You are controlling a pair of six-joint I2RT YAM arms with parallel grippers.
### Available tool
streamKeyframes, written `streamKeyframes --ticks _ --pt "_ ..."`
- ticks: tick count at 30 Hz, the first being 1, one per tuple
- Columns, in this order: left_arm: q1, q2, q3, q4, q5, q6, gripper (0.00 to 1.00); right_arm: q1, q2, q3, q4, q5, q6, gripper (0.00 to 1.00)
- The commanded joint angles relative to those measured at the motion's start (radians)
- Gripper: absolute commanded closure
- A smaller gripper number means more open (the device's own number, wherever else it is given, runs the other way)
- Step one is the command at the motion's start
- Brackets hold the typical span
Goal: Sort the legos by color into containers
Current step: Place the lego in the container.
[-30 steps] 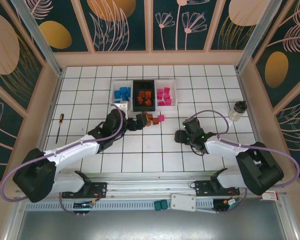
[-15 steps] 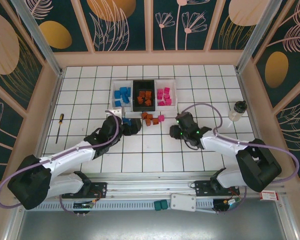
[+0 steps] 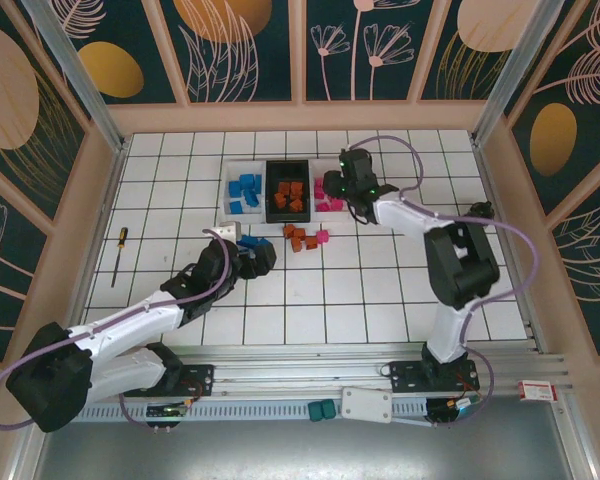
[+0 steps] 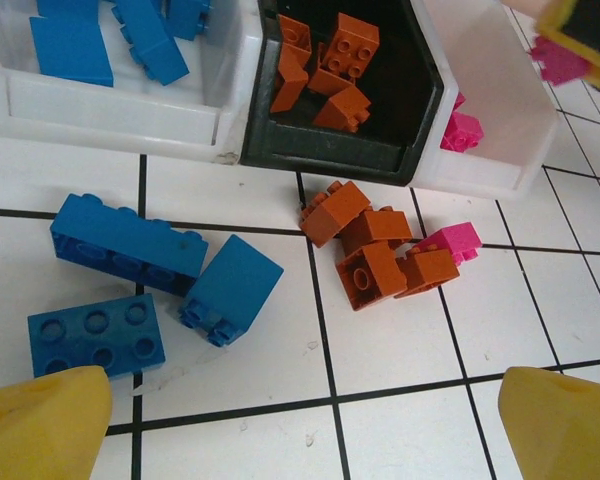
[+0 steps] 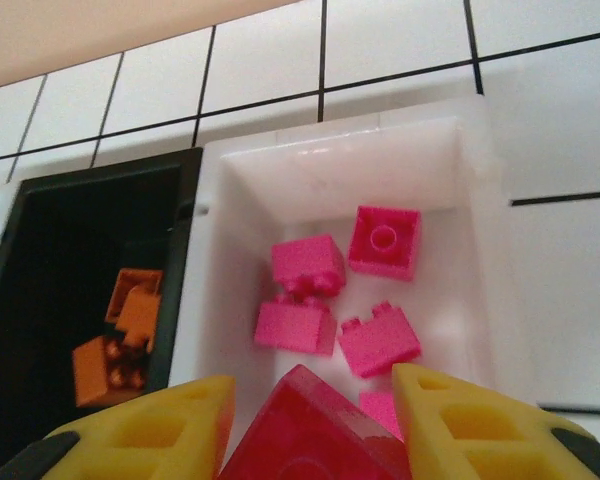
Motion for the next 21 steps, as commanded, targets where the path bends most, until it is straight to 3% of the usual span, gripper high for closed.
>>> streamKeyframes --ticks 1,4,7,12,17,21 --pt "-0.004 -0.025 -0.017 -0.043 -0.024 -0.027 0.01 -0.006 0.071 0.114 -0.024 0.025 -0.001 0.60" --pt "-0.004 -0.040 -0.022 -0.062 -0.037 -0.031 0.01 -0.007 0.104 0.168 -0.037 0.009 0.008 0.42" --pt "-0.004 -0.058 -0.023 -0.075 -0.059 -0.029 0.01 0.005 0.072 0.167 -0.025 0.004 0.003 0.35" --pt "-0.001 -0.034 -0.005 -0.083 -0.069 0.003 0.01 0.030 -0.040 0.085 0.005 -0.014 0.003 0.33" --pt "0.018 0.176 0.058 -0.085 -0.078 0.037 0.04 0.063 -0.149 -0.061 0.058 -0.029 0.020 0.33" --pt "0.048 0.290 0.088 -0.049 -0.075 0.016 0.16 0.081 -0.204 -0.132 0.070 -0.039 0.035 0.32"
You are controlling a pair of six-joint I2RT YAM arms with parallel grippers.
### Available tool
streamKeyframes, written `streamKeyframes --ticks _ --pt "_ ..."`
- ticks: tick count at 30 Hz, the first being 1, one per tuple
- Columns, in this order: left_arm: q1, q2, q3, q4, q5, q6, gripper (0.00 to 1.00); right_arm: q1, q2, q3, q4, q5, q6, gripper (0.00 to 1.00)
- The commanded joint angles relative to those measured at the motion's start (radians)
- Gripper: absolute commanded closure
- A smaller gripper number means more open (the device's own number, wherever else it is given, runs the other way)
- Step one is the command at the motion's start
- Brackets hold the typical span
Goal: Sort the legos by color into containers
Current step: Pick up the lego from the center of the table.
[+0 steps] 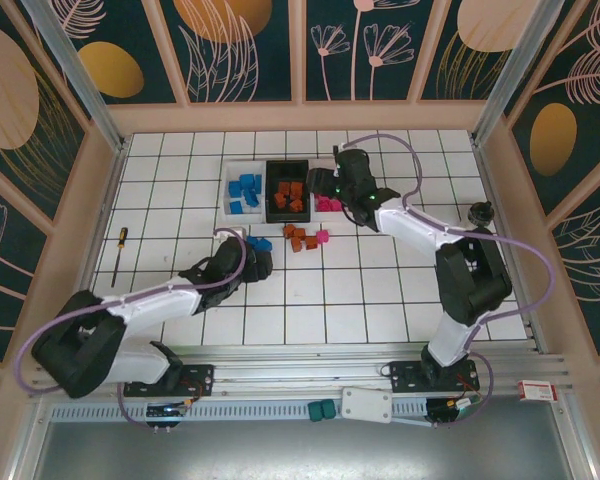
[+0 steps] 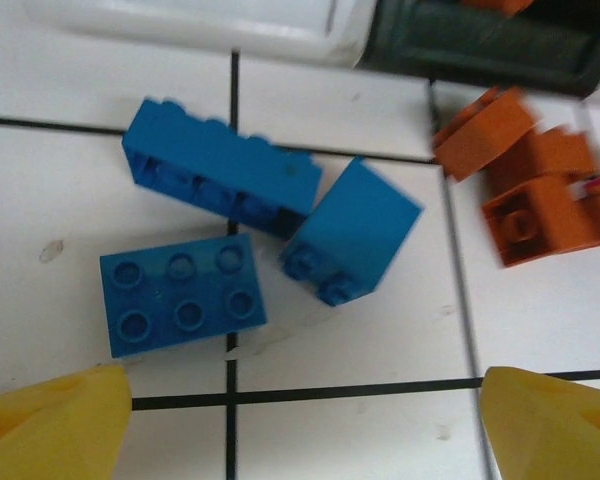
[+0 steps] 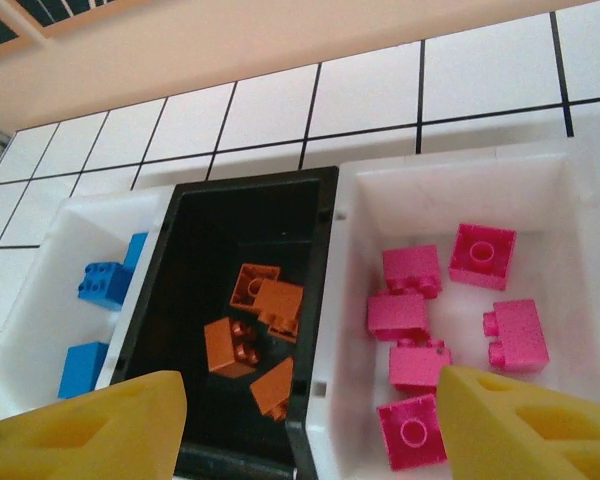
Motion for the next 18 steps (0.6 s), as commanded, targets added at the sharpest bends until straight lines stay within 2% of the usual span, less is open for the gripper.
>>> streamKeyframes --ticks 1,5,13,18 --pt "0.035 0.053 0.037 0.020 -0.016 -0.009 0.17 0.012 -0.051 -0.061 0.036 -0.008 0.026 0.32" --pt "0.080 0.103 0.059 0.022 -0.011 0.003 0.16 0.010 -0.097 -0.114 0.049 0.003 0.029 0.32" --pt "0.105 0.182 0.075 0.036 -0.040 0.018 0.18 0.005 -0.130 -0.142 0.053 0.007 0.029 0.32" --pt "0.119 0.232 0.079 0.056 -0.049 0.017 0.26 0.006 -0.139 -0.143 0.048 0.007 0.026 0.32"
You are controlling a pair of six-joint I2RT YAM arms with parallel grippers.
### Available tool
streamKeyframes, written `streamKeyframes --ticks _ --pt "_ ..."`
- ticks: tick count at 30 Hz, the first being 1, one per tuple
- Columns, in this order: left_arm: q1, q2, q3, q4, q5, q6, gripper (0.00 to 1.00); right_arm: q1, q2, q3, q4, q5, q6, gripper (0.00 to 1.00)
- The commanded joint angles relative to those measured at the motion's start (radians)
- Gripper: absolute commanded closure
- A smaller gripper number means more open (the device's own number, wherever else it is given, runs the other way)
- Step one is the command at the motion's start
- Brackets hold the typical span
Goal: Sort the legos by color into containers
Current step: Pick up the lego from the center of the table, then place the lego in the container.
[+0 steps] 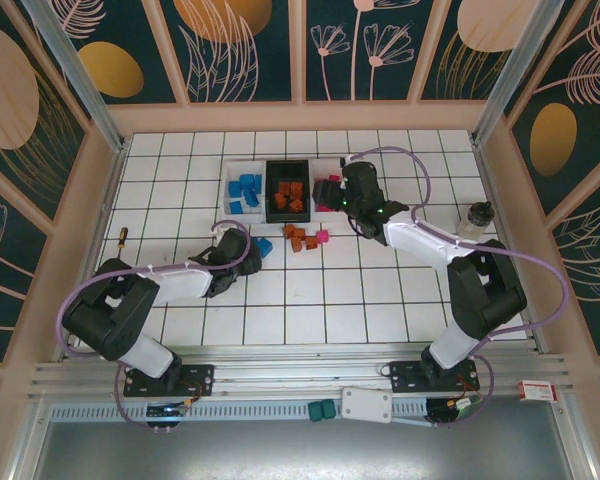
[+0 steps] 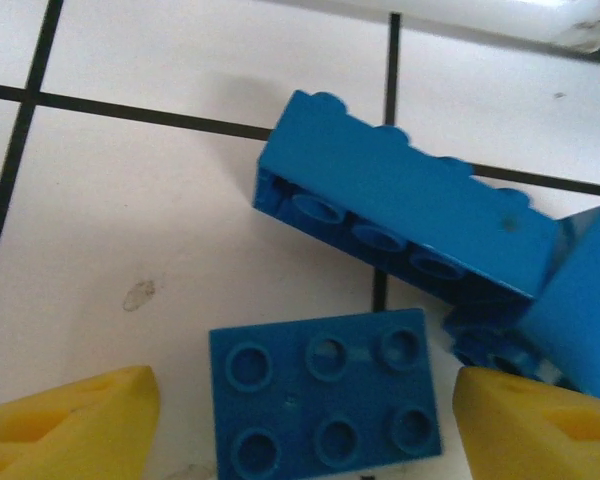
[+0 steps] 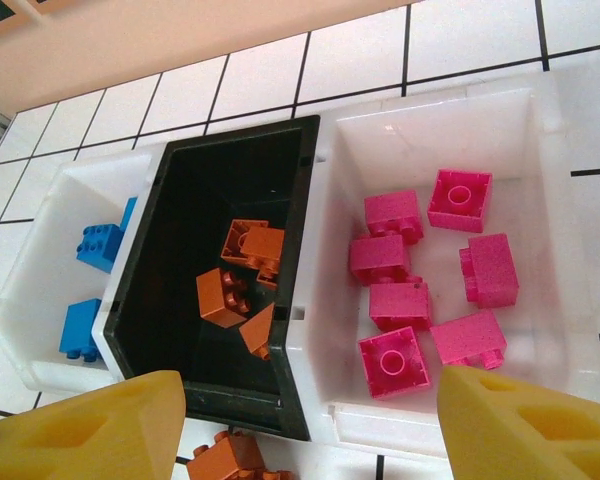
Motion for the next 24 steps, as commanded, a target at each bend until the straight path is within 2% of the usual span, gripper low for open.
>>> streamKeyframes --ticks 1,5,7,10,12,18,21,24 --pt "0.013 0.034 0.015 0.032 -0.012 0.006 0.28 0.002 -0.045 -0.015 0.027 0.013 0.008 0.32" --pt "0.014 0.052 0.015 0.044 -0.020 0.008 0.37 0.002 -0.054 -0.023 0.029 0.008 0.010 0.32" --pt "0.015 0.041 0.003 0.053 -0.014 0.008 0.47 0.001 -0.059 -0.030 0.032 0.011 0.011 0.32" --pt "0.015 -0.015 -0.022 0.051 0.014 -0.002 0.58 0.001 -0.064 -0.037 0.034 0.012 0.011 0.32" --pt "0.014 -0.078 -0.035 0.028 0.030 -0.004 0.63 0.002 -0.068 -0.048 0.040 0.004 0.015 0.32" --pt "0.014 -0.283 0.052 -0.091 0.034 0.020 0.63 0.002 -0.090 -0.113 0.074 -0.015 0.036 0.32" --pt "0.027 -0.221 0.187 -0.118 0.023 0.065 0.63 0.002 -0.099 -0.147 0.091 -0.021 0.047 0.32" --pt "0.075 -0.084 0.316 -0.091 0.072 0.073 0.65 0.003 -0.109 -0.173 0.092 -0.021 0.054 0.32"
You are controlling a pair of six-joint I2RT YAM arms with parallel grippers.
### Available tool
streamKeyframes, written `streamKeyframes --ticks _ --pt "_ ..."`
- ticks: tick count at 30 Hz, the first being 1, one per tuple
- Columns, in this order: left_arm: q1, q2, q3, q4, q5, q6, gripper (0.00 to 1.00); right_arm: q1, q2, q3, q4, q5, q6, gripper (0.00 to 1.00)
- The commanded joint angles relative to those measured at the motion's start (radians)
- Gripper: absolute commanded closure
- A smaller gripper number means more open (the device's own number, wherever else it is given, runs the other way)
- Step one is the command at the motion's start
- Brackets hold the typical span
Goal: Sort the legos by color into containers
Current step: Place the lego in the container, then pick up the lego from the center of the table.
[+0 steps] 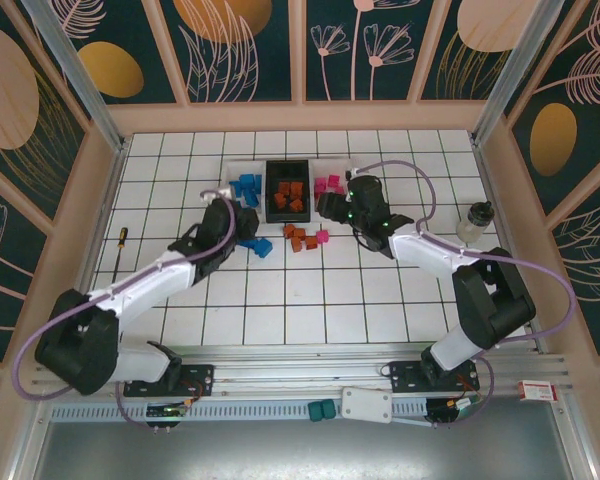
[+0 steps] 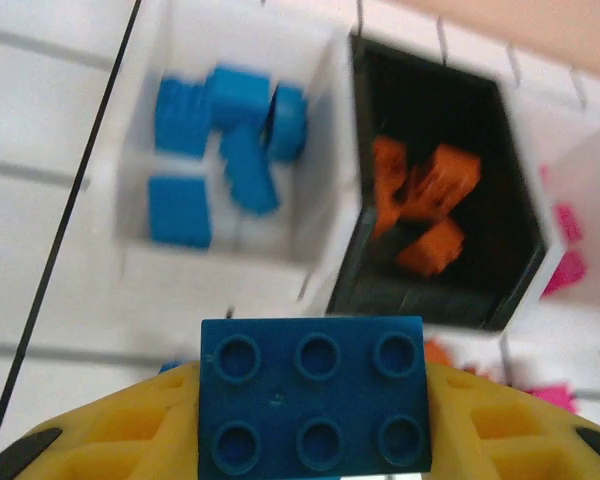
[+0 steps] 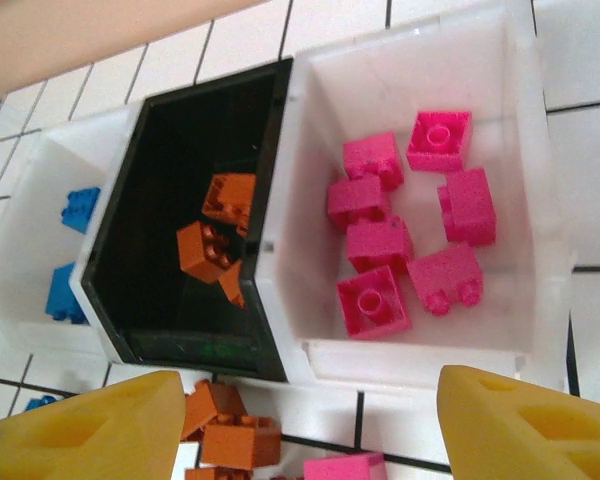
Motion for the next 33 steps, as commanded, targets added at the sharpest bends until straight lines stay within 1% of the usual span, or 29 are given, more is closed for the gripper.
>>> streamKeyframes --ticks 1,4,7,8,11,12,13,14,16,20,22,27,33 --pt "0.053 0.147 0.129 -0.008 0.037 0.039 0.65 0.005 -0.048 -0.032 0.031 -0.009 0.024 0.32" --pt "0.089 0.292 0.261 -0.007 0.061 0.043 0.66 0.011 -0.075 -0.059 0.027 -0.015 0.022 0.32" --pt "0.110 0.416 0.372 -0.028 0.059 0.042 0.67 0.031 -0.105 -0.090 0.025 -0.023 0.004 0.32" --pt "0.116 0.441 0.397 -0.036 0.058 0.040 0.67 0.039 -0.115 -0.102 0.028 -0.023 -0.005 0.32" --pt "0.132 0.497 0.445 -0.053 0.055 0.031 0.65 0.075 -0.154 -0.146 0.048 -0.077 -0.044 0.32" --pt "0.136 0.504 0.452 -0.055 0.057 0.029 0.59 0.092 -0.162 -0.159 0.058 -0.105 -0.062 0.32" --pt "0.138 0.510 0.458 -0.060 0.060 0.026 0.47 0.107 -0.165 -0.164 0.069 -0.144 -0.083 0.31" --pt "0.137 0.508 0.460 -0.059 0.066 0.026 0.39 0.122 -0.162 -0.169 0.082 -0.173 -0.104 0.31" --pt "0.137 0.474 0.442 -0.039 0.087 0.017 0.26 0.158 -0.138 -0.166 0.100 -0.217 -0.148 0.31" --pt "0.136 0.359 0.400 -0.013 0.128 0.007 0.10 0.227 -0.056 -0.122 0.119 -0.250 -0.212 0.31" --pt "0.136 0.263 0.361 0.007 0.158 -0.002 0.01 0.266 0.013 -0.073 0.106 -0.250 -0.254 0.31" --pt "0.134 0.021 0.203 0.041 0.181 -0.023 0.01 0.317 0.204 0.086 0.023 -0.208 -0.329 0.29" --pt "0.134 -0.239 -0.008 -0.019 0.110 -0.027 0.01 0.333 0.367 0.236 -0.028 -0.164 -0.372 0.28"
